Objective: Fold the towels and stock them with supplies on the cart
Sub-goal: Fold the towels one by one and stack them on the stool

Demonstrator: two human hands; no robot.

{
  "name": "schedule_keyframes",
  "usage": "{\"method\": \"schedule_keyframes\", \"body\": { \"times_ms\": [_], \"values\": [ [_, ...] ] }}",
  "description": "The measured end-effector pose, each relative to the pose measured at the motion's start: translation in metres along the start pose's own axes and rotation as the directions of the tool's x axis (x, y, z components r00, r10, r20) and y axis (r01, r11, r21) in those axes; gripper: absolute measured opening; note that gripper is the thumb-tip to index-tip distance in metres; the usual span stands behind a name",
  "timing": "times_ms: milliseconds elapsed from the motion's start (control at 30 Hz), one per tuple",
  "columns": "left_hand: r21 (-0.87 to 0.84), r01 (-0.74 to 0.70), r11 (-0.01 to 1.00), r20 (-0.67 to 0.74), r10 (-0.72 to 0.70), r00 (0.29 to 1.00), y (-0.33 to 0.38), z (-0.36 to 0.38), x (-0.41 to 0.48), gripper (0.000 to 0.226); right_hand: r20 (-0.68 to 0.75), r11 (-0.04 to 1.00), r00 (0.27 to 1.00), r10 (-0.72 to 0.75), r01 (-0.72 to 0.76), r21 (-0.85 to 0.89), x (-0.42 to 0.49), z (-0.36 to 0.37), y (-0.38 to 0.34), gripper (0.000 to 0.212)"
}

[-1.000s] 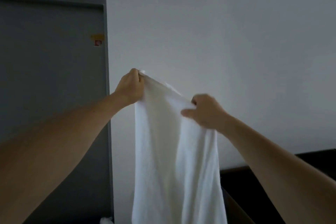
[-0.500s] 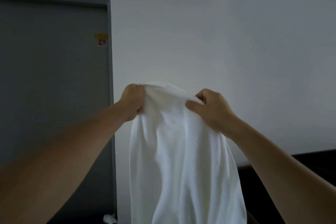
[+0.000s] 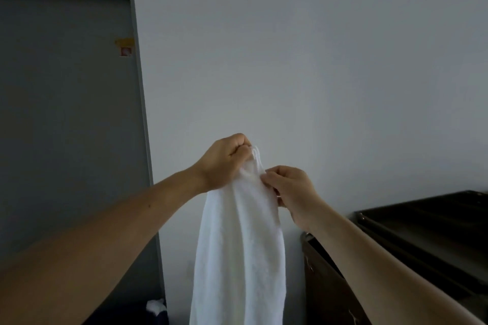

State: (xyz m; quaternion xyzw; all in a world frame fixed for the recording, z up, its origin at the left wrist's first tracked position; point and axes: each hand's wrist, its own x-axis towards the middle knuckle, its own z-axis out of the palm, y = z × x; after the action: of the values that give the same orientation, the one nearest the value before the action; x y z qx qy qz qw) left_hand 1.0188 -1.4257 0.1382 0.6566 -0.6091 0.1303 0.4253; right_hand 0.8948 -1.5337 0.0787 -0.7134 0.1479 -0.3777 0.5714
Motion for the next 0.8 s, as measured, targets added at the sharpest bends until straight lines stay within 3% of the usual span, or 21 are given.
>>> {"method": "schedule_keyframes", "body": {
  "times_ms": [100,167,300,367,433,500,567,700,800],
  "values": [
    [0.065,0.022,0.998,0.097,-0.028,0.995,0.0,0.001,-0.006,0.023,0.117,0.954,0.993,0.006,0.029,-0.297,-0.004,-0.002,0.007,0.008],
    [0.103,0.052,0.993,0.148,-0.067,0.987,0.0,0.001,-0.006,0.027,0.226,0.905,0.965,0.131,-0.024,-0.424,-0.008,0.002,0.018,0.011],
    [0.003,0.18,0.984,0.349,-0.17,0.922,0.001,-0.011,-0.01,0.028,0.168,0.844,0.927,0.336,-0.218,-0.489,-0.009,-0.001,0.048,0.019],
    [-0.031,0.243,0.97,0.413,-0.209,0.886,-0.003,-0.017,-0.013,0.024,0.028,0.902,0.97,0.24,-0.212,-0.377,-0.001,-0.008,0.05,0.021],
    [-0.127,0.282,0.951,0.345,-0.224,0.911,-0.01,-0.02,-0.013,0.018,-0.145,0.968,0.988,0.049,-0.083,-0.235,0.009,-0.014,0.041,0.028],
    [-0.277,0.313,0.909,0.239,-0.251,0.938,-0.013,-0.028,-0.008,0.014,-0.201,0.986,0.975,-0.098,0.068,-0.151,0.009,-0.014,0.036,0.022],
    [-0.359,0.313,0.879,0.202,-0.254,0.946,-0.013,-0.037,-0.003,0.012,-0.136,0.957,0.969,-0.205,0.169,-0.238,0.001,-0.012,0.048,0.029],
    [-0.283,0.312,0.907,0.194,-0.265,0.945,-0.01,-0.04,0.002,0.016,0.133,0.82,0.931,-0.339,0.362,-0.444,-0.017,-0.016,0.081,0.06],
    [-0.237,0.334,0.912,0.142,-0.308,0.941,-0.008,-0.034,0.003,0.021,0.178,0.779,0.904,-0.387,0.425,-0.461,-0.024,-0.019,0.081,0.041]
  ]
}}
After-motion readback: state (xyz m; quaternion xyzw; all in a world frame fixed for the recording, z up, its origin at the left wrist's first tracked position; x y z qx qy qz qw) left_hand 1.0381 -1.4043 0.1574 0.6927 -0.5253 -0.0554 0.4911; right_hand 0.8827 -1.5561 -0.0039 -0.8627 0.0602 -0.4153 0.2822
